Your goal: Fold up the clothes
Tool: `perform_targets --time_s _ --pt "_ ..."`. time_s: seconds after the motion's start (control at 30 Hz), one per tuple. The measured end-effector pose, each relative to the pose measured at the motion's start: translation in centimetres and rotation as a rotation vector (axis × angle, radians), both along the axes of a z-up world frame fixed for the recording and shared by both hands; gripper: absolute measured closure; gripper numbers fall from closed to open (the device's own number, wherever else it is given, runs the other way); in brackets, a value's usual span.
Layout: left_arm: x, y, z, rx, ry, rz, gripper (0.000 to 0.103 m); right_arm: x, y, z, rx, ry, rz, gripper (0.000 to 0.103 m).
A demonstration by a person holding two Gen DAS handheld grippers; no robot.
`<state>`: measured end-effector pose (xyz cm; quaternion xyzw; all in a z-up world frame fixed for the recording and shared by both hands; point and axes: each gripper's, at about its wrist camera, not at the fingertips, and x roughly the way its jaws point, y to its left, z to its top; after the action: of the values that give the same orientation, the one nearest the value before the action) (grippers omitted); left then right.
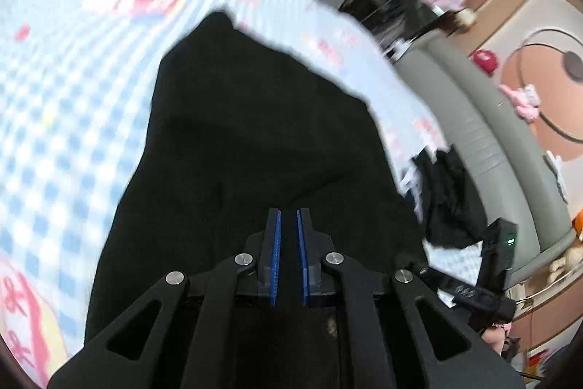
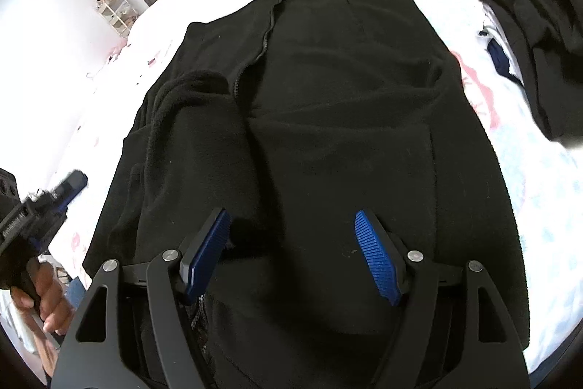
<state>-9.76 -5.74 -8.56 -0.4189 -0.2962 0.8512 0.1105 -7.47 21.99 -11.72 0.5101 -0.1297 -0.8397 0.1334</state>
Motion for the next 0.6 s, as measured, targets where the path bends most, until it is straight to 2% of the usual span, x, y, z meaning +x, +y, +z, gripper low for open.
perform_targets --time_s 0.07,0.1,0.13,0.2,0.3,0.4,0.47,0.5,0.6 --pt "-0.2 -0.4 -1.3 0.037 -0.028 -0.006 0.061 0.0 0.0 -0.4 -0.025 -0.019 0.006 0.030" --pt "-0.4 -0.3 -1.8 0.061 -0.031 -0.009 0.038 0.0 0.1 -0.7 -0.028 -0.026 0.010 0.030" --pt "-0.7 -0.1 -2.6 0.090 -0.040 -0.016 0.035 0.0 0.1 -0.9 -0.034 -0.030 0.012 0.030" --pt "-1.3 0.3 -4.0 0.135 -0.059 -0.029 0.035 -0.2 0.1 -1.2 -0.046 -0.036 0.014 0.029" --pt "-2.3 1.8 -4.9 0.103 -0.084 -0.021 0.038 -0.6 -0.1 -1.5 -0.056 -0.039 0.018 0.026" --pt "-3.0 2.9 -5.1 0.050 -0.094 0.005 0.072 -1.1 -0.6 -2.4 -0.029 -0.052 0.028 0.023" --pt "-3.2 3.4 -4.9 0.055 -0.088 0.009 0.082 -1.3 -0.9 -2.8 -0.010 -0.050 0.035 0.022" --pt "-3.2 3.6 -4.6 0.060 -0.079 0.009 0.090 -1.3 -1.0 -2.9 -0.002 -0.045 0.040 0.021" --pt "-2.3 3.5 -3.4 0.026 -0.040 0.018 0.094 -1.3 -1.0 -2.7 0.006 -0.040 0.043 0.021"
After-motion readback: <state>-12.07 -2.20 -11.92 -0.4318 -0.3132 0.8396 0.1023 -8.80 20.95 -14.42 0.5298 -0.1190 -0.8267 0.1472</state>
